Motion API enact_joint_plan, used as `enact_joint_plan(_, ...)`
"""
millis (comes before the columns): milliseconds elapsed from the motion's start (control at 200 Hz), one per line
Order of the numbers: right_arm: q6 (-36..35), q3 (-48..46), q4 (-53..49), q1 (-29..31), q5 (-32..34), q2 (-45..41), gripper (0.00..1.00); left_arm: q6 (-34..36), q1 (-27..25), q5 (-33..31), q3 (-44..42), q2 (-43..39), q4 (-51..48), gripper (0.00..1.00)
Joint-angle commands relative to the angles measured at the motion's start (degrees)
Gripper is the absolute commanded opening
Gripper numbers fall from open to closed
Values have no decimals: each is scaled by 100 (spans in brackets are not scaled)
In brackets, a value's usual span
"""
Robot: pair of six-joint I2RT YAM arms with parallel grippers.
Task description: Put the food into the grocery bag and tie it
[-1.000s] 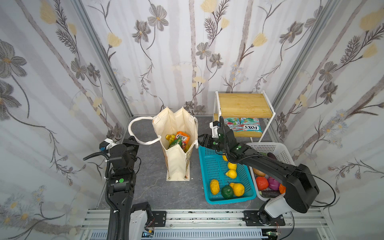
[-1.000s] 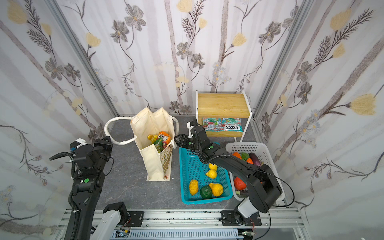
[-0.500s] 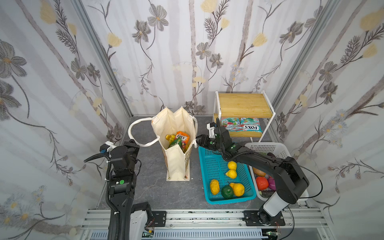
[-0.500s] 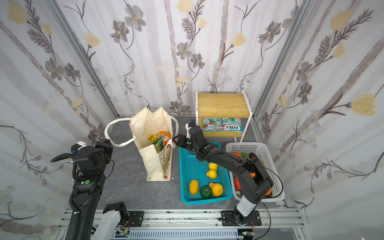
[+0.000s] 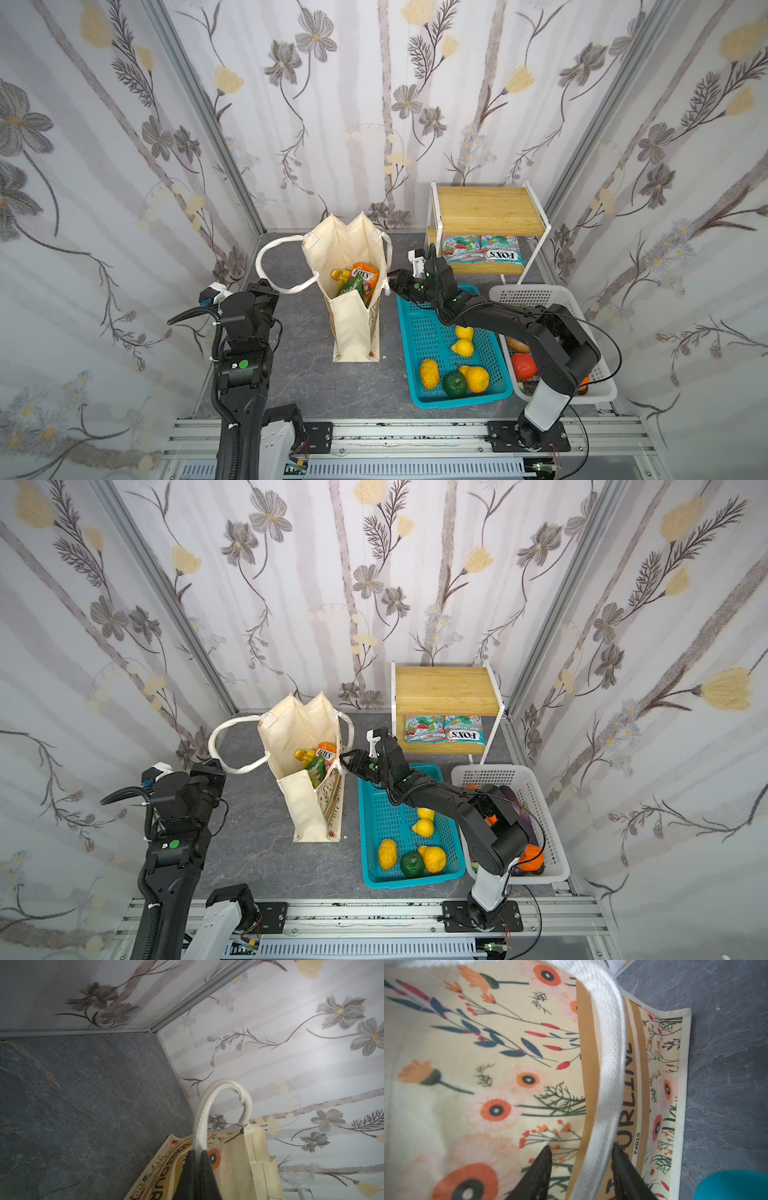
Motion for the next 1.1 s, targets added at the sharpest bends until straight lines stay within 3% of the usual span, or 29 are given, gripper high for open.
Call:
enact_joint_plan(0, 459, -85, 966, 11, -173, 125, 32, -34, 12, -86, -27, -5, 44, 0)
enact_joint_plan(145, 286, -108, 832, 29, -6, 22, 9, 16, 12, -80, 14, -5, 44, 0)
enact_joint_plan(265, -81, -268, 498, 29, 402, -292, 0, 203, 7, -110, 107, -9, 44, 0)
enact_joint_plan(530, -1584, -248, -1075, 204, 2038, -1391, 0, 850, 6, -105, 526, 51, 0, 0)
enact_joint_plan(679, -2510, 188, -1872, 474, 3116, -1772, 0, 1186, 4, 352, 889, 306, 0, 0)
enact_joint_plan(879, -3527, 833, -2434, 586, 3400, -1780, 0, 1460, -150, 955, 1357, 734, 9, 0)
enact_joint_plan(1094, -4686, 1404, -2488, 888, 3505, -1736, 0, 1921, -1105, 912, 2113, 1275, 9, 0)
